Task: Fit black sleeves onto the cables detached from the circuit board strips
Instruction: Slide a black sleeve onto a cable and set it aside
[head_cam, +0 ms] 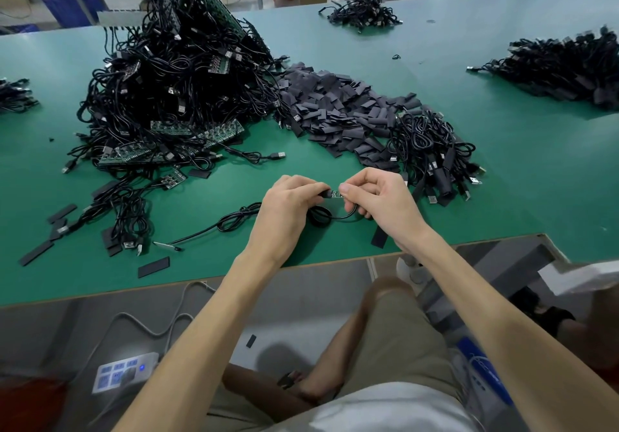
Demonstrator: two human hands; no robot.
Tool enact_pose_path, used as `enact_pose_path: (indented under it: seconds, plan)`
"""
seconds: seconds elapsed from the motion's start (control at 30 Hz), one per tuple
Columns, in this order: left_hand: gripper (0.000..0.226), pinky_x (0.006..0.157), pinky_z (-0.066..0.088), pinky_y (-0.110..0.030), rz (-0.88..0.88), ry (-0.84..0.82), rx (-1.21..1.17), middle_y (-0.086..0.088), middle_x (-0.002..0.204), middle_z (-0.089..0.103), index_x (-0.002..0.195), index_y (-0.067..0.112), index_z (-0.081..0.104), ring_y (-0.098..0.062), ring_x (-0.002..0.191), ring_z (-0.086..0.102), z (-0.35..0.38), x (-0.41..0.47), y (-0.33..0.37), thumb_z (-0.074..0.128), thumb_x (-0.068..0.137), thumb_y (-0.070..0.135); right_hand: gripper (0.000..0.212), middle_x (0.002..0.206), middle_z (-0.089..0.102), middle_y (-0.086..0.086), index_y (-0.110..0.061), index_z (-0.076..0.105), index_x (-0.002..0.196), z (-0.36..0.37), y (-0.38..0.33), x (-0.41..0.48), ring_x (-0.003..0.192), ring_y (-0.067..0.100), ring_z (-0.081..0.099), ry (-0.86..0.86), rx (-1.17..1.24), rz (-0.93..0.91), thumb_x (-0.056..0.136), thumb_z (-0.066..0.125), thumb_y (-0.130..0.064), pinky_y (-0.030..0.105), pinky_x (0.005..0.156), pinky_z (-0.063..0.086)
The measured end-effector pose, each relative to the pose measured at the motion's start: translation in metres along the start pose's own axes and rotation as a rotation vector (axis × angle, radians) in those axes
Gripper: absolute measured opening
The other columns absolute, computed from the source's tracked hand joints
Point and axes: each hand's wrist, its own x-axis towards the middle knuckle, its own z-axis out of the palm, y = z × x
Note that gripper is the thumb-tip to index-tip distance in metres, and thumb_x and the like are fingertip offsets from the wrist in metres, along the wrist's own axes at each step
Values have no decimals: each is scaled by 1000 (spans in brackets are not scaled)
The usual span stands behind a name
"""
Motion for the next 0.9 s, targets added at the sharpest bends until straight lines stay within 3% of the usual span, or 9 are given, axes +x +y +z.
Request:
enact_pose_path:
  seconds: [0.1, 0.23, 0.47, 0.6, 0.77, 0.9]
  plan:
    - [28, 77, 56, -37, 18, -8, 10, -5, 96, 74, 104, 8, 79, -25, 87, 59, 0, 0, 0, 71, 83, -9, 12, 69, 74, 4, -10, 69, 89, 0, 0, 0, 58, 9, 53, -7, 0, 5, 96, 71, -20, 18, 55, 45]
    - [26, 79, 47, -22, -1, -5, 10, -3, 95, 74, 102, 11, 79, -21, 86, 57, 0, 0, 1, 75, 82, -5, 13, 69, 74, 3, -10, 69, 89, 0, -1, 0, 58, 10, 54, -8, -21, 0, 96, 70, -21, 19, 56, 46]
    - [24, 77, 55, -47, 17, -58, 21, -5, 97, 76, 104, 11, 80, -30, 85, 62, 0, 0, 1, 72, 86, -2, 13, 69, 75, 0, -15, 68, 88, 1, 2, -2, 59, 8, 55, -40, -78, -17, 96, 70, -26, 25, 64, 45]
    - [18, 77, 54, -50, 21, -52, 27, -5, 96, 75, 104, 12, 79, -30, 84, 61, 0, 0, 1, 70, 89, 5, 13, 72, 76, 1, -15, 68, 93, 1, 2, -1, 65, 11, 60, -64, -59, -23, 95, 71, -26, 23, 66, 47]
    - [20, 81, 50, -36, -15, -42, 47, -4, 95, 73, 108, 12, 78, -27, 86, 59, -1, 0, 2, 72, 90, 6, 12, 81, 78, 1, -14, 68, 100, 3, -2, -2, 69, 7, 62, -96, -29, -34, 97, 71, -26, 18, 68, 47]
    - [16, 83, 45, -25, -91, 12, 33, -5, 96, 73, 104, 10, 78, -27, 91, 61, -3, 1, 4, 72, 90, 5, 11, 91, 74, 2, -15, 71, 105, 4, -3, 0, 75, 24, 59, -70, 7, -19, 94, 73, -15, 30, 78, 51]
